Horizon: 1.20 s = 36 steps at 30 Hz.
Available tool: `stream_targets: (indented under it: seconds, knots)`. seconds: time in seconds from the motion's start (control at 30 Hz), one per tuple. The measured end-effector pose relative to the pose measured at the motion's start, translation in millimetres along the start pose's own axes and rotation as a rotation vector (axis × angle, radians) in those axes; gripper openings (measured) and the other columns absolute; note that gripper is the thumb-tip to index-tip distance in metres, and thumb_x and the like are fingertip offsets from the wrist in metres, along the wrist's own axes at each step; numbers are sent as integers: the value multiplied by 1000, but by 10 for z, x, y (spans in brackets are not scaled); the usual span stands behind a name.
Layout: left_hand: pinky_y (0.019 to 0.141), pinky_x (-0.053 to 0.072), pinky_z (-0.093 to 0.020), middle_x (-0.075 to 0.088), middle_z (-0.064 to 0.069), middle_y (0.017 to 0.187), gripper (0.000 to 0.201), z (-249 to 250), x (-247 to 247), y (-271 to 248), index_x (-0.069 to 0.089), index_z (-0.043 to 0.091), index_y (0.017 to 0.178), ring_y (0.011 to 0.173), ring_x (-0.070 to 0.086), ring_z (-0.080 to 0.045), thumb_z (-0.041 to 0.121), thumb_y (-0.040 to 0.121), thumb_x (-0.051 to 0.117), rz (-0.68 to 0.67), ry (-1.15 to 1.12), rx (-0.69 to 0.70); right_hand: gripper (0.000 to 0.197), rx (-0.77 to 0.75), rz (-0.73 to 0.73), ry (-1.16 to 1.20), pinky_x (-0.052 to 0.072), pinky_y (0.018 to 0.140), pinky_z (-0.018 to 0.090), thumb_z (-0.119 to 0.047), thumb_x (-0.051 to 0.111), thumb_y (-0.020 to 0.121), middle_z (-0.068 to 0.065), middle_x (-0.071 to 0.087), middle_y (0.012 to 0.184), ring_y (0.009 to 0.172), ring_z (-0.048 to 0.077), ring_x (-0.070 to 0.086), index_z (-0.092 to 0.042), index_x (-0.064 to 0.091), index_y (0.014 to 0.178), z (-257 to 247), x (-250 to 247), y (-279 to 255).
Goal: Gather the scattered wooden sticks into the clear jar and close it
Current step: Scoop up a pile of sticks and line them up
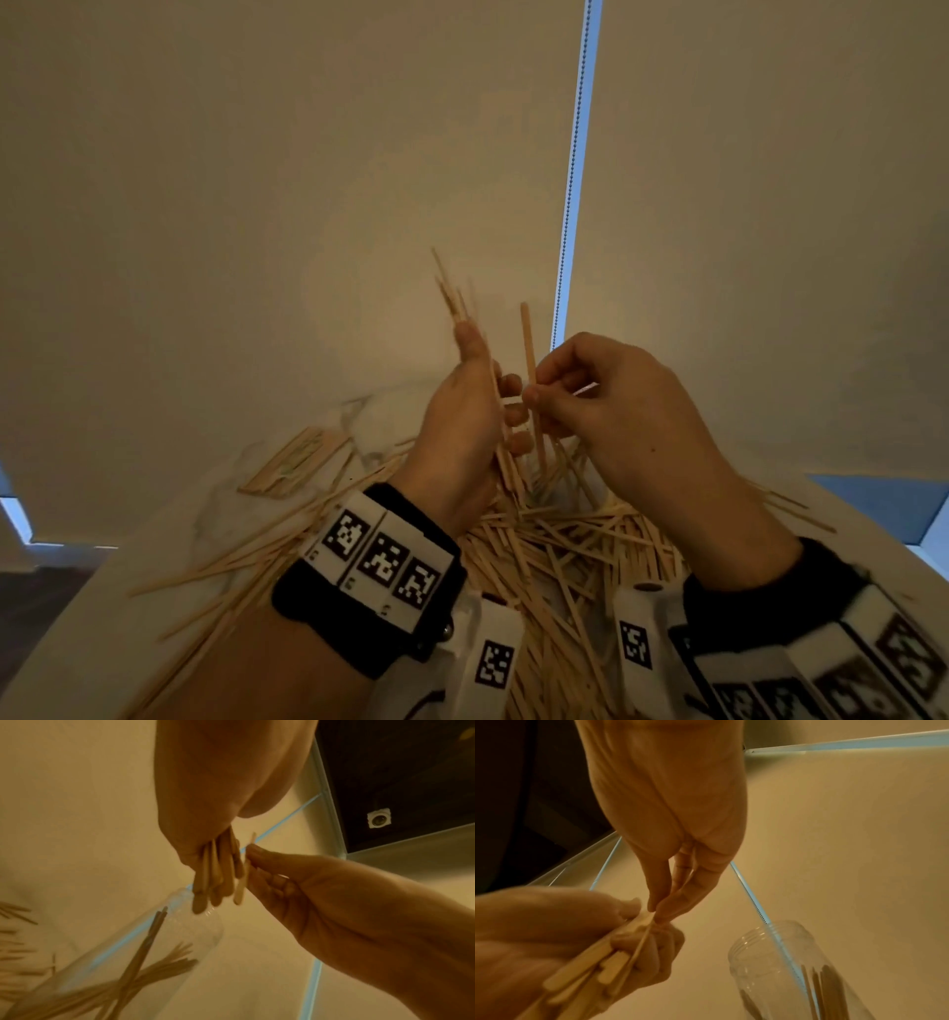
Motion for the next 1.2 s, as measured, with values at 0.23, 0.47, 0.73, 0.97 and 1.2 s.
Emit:
stream_targets:
  seconds: [0.23,0.47,0.73,0.97,1.2]
  knots:
    - [50,45,-20,66,7,73,47,-36,128,-89,64,16,114,51,58,1,53,102,39,-109,296,132,7,-3,-15,-121,60,72,22,-24,70,90,-7,73,72,64,3,70,-25,75,85,5,66,-20]
    - [66,52,-30,53,2,68,33,-127,165,-85,58,19,99,67,61,-20,48,102,45,-198,270,72,12,-2,105,-21,60,72,30,-34,60,95,-11,74,82,71,3,69,-29,69,95,-41,-255,21]
    - [57,43,-30,48,4,61,44,-264,578,-403,50,12,81,49,45,-10,53,94,59,-601,776,220,31,-21,303,-10,47,84,16,-43,43,102,-18,65,116,103,1,60,-31,60,125,-14,-631,20]
    - [50,33,-20,55,4,64,35,-120,461,-280,60,22,91,48,46,-3,56,94,55,-415,1113,417,35,27,142,-108,52,80,30,-41,40,103,-11,73,91,86,7,66,-25,71,102,5,-458,66]
    - [53,37,-11,62,10,78,26,24,544,-382,59,16,110,61,54,-3,38,96,60,-393,1167,560,55,228,-206,-62,47,77,25,-51,35,103,9,71,109,99,20,66,-10,69,112,184,-16,11]
Point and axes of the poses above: each hand's wrist, its own y-axis towards the middle knuckle, its own x-axis out of the palm, z = x × y, the point moved 9 cm from there along y, towards the middle knuckle
